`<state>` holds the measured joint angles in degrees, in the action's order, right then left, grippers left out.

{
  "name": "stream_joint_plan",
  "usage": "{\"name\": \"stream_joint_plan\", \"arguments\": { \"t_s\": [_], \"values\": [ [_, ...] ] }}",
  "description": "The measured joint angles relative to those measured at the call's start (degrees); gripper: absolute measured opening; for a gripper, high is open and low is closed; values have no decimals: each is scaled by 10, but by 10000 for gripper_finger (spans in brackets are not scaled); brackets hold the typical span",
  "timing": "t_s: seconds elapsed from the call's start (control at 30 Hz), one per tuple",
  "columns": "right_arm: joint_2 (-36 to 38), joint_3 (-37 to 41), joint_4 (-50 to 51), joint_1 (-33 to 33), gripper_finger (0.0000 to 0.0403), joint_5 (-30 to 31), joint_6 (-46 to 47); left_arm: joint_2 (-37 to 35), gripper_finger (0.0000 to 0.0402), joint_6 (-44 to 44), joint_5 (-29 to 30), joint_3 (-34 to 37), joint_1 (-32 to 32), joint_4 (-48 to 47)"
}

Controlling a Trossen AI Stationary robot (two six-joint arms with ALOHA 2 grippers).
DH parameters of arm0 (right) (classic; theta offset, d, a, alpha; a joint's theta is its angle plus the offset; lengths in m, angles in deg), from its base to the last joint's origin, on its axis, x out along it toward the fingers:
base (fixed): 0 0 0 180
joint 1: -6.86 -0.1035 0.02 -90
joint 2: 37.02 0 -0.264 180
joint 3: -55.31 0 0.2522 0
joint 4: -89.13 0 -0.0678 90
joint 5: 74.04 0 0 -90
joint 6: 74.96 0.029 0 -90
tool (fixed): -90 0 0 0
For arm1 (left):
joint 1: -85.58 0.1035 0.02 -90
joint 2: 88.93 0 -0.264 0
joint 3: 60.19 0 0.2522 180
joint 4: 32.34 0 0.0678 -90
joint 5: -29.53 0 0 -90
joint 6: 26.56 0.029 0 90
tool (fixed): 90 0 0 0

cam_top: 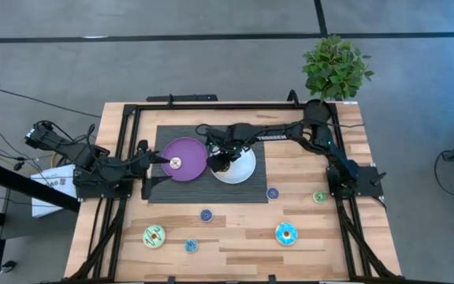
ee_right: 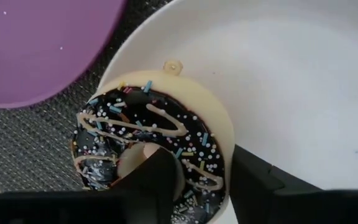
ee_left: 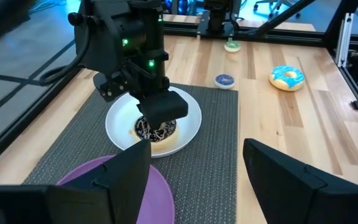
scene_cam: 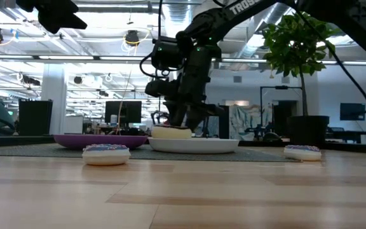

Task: Pick & Place donuts
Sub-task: Put the large brown donut on the white plate, then put the large light blue donut on the white plate

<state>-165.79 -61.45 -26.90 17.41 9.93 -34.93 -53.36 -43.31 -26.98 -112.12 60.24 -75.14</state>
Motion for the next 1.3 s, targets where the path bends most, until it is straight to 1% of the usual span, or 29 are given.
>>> {"name": "stream_joint_plan", "arguments": {
  "t_s": [0.43, 0.6, 0.77, 1.0, 1.3],
  "values": [
    [1, 1, 10, 9, 194, 0, -11, 0, 251, -5, 0, 0, 0, 0],
    [1, 1, 12, 9, 214, 0, -12, 0, 251, -5, 0, 0, 0, 0],
    [1, 1, 20, 13, 223, -1, -15, 0, 251, -5, 0, 0, 0, 0],
    [12, 1, 35, 16, 223, -1, -28, 0, 251, -5, -1, 0, 0, 0],
    [72, 1, 48, 17, 220, 10, -50, 0, 251, -5, -5, 0, 0, 0]
  ]
}}
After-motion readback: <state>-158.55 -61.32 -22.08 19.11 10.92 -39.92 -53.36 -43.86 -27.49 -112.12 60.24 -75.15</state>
